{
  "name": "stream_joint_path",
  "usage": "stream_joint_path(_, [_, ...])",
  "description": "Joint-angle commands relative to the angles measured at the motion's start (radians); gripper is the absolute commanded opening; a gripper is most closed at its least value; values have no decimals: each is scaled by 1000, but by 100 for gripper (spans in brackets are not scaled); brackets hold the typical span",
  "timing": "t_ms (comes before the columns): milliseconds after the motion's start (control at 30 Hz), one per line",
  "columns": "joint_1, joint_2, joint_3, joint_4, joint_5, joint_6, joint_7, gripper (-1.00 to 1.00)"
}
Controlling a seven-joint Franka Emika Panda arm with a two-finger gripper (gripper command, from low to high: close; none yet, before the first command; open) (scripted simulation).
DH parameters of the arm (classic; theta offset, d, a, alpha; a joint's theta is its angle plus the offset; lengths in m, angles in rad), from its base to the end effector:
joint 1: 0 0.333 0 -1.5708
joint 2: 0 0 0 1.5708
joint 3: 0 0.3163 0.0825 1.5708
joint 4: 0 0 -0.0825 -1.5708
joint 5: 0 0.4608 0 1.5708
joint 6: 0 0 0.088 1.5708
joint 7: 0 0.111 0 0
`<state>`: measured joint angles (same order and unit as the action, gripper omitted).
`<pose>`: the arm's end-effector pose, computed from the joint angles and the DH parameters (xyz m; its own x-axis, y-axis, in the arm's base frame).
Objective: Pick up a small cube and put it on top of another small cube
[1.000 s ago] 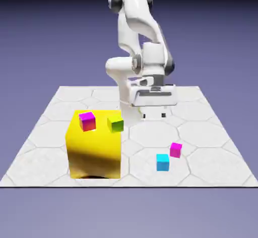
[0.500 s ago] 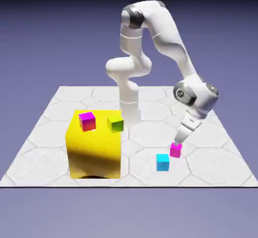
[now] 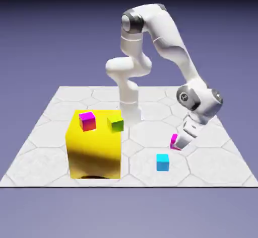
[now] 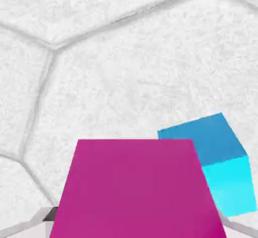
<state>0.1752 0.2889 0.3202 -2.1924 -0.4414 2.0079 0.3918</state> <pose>0.4945 0.2452 0.1701 0.8891 0.2995 -0.3461 0.4169 -0.8419 0.3427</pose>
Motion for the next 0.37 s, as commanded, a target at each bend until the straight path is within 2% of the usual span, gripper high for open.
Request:
stream_joint_path(0, [0, 0, 0, 0, -3, 0, 1, -100])
stream_joint_path(133, [-6, 99, -46, -60, -88, 147, 61, -100])
stream_joint_path(167, [-6, 99, -46, -60, -88, 147, 61, 100])
stream_joint_path(333, [0, 0, 0, 0, -3, 0, 1, 100])
